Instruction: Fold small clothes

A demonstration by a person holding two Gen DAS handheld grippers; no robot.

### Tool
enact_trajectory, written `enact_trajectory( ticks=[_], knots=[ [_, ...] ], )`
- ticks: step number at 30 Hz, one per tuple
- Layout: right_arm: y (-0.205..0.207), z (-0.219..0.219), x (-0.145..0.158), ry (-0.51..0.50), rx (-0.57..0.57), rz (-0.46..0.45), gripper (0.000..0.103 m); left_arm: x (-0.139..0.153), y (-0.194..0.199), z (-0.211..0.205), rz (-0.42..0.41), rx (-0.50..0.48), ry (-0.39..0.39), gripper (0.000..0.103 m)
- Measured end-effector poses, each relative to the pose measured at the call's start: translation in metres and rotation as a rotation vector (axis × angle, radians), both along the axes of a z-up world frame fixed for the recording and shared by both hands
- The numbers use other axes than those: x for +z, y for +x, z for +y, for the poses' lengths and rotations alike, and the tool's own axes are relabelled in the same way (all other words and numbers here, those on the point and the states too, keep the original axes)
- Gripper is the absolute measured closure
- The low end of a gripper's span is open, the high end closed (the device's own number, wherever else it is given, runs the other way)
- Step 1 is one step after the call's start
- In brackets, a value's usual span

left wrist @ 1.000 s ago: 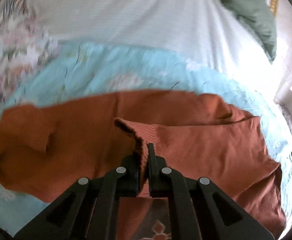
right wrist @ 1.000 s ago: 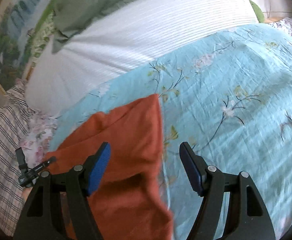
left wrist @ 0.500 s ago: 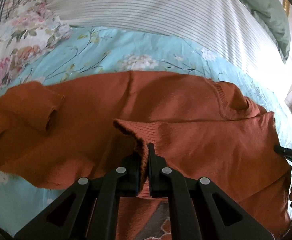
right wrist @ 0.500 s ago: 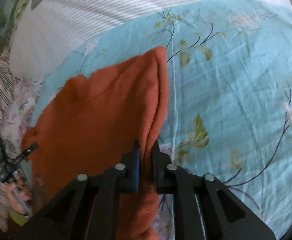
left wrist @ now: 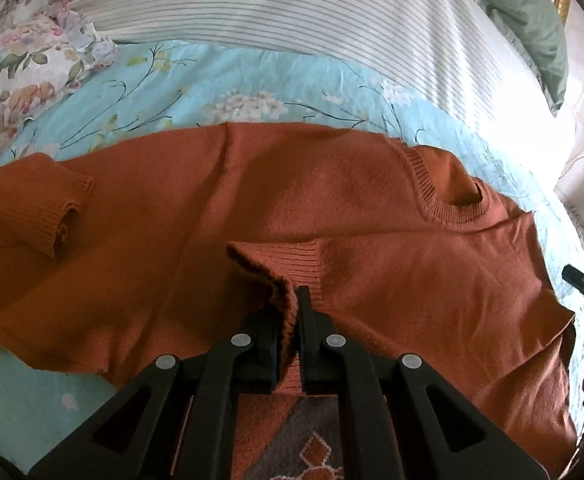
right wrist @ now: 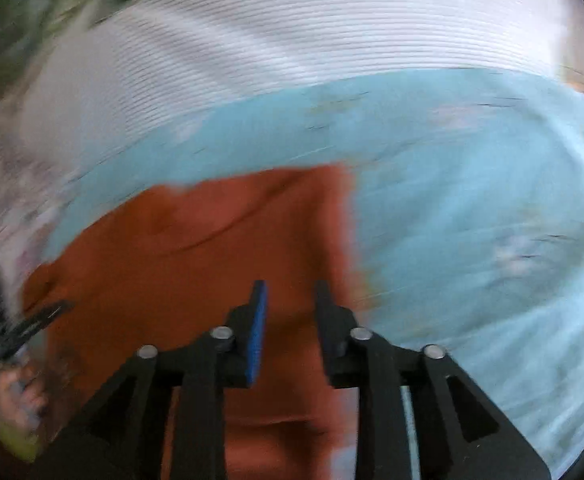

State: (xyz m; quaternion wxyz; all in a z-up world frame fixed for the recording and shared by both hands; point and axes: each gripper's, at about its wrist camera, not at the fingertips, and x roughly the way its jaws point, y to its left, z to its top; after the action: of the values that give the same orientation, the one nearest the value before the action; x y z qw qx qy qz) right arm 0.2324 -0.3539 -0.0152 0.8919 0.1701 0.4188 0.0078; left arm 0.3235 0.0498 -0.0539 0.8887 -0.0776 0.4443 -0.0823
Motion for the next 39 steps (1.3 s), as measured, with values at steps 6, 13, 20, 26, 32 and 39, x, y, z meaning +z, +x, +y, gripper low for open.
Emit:
enact_trajectory(
  ticks=[6, 13, 20, 26, 32, 39],
  knots=[
    [-0.006, -0.001, -0.035, 0.041, -0.039, 0.106, 0.071, 0.003, -0.022, 0.026, 0.006, 0.080, 0.095, 0.085],
    [-0.046, 0.011, -0.003, 0.166, -0.013, 0.002, 0.036, 0.023, -0.050, 0.096, -0.023, 0.203, 0.069, 0.072],
    [-0.058, 0.051, -0.006, 0.259, 0.086, 0.020, 0.036, 0.039, -0.037, 0.140, -0.053, 0.338, 0.143, 0.036],
    [-0.058, 0.078, -0.013, 0.297, 0.128, 0.052, 0.036, 0.032, 0.003, 0.118, -0.024, 0.236, 0.238, 0.018],
    [-0.052, 0.096, -0.017, 0.306, 0.155, 0.074, 0.036, -0.007, 0.050, 0.115, 0.079, 0.273, 0.362, 0.062],
    [-0.058, 0.097, -0.020, 0.296, 0.146, 0.068, 0.036, 0.031, 0.017, 0.141, -0.035, 0.306, 0.084, 0.095]
  ],
)
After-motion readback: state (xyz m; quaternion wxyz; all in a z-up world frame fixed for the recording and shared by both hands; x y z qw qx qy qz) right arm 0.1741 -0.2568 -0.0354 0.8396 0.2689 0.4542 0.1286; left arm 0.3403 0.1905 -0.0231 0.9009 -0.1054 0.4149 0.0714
